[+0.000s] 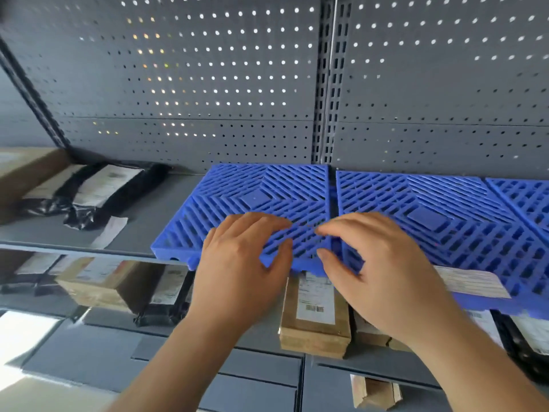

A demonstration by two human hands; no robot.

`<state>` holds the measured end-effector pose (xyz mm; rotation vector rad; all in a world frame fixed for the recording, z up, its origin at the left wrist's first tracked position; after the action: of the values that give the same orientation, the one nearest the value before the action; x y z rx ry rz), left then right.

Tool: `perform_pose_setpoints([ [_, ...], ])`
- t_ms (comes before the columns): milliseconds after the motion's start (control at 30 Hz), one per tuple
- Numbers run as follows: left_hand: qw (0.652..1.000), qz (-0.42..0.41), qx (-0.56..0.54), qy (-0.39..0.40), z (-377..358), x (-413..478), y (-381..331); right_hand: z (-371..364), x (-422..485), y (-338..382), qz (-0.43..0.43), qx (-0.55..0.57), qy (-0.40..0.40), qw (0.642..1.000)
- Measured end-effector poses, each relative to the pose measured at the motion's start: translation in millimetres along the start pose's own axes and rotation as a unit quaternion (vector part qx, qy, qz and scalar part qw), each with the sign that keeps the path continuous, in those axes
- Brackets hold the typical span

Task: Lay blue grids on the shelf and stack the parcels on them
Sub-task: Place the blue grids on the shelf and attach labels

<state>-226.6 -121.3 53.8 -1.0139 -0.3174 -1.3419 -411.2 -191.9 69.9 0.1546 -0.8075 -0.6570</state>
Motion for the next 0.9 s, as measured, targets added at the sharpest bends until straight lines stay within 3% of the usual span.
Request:
perform_pose_setpoints([
  [500, 0.996, 0.069, 0.061, -0.013, 150.3, 0.3, 223.9, -198.3, 115.3, 185.1, 0.015, 0.039, 0.105, 0.994],
  [700, 0.986, 0.109, 0.120, 0.035, 164.2, -6.4, 281.8, -254.9, 141.5, 215.7, -0.009, -0.022, 0.185, 0.983],
  [900, 0.980, 0.116, 0.141, 0.078, 156.3, -14.9, 309.4, -298.3, 157.3, 221.6, 0.019, -0.097, 0.224, 0.970],
])
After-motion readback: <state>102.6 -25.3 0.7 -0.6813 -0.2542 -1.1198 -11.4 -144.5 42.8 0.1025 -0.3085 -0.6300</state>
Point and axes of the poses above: each hand's wrist, its own x-axis towards the middle knuckle, its own z-axis out of the back of the hand, y = z × x, the point moved 3 cm from there along x, towards the middle knuckle, and after that the axes turned 6 degrees about -y, right-handed, at the moved point
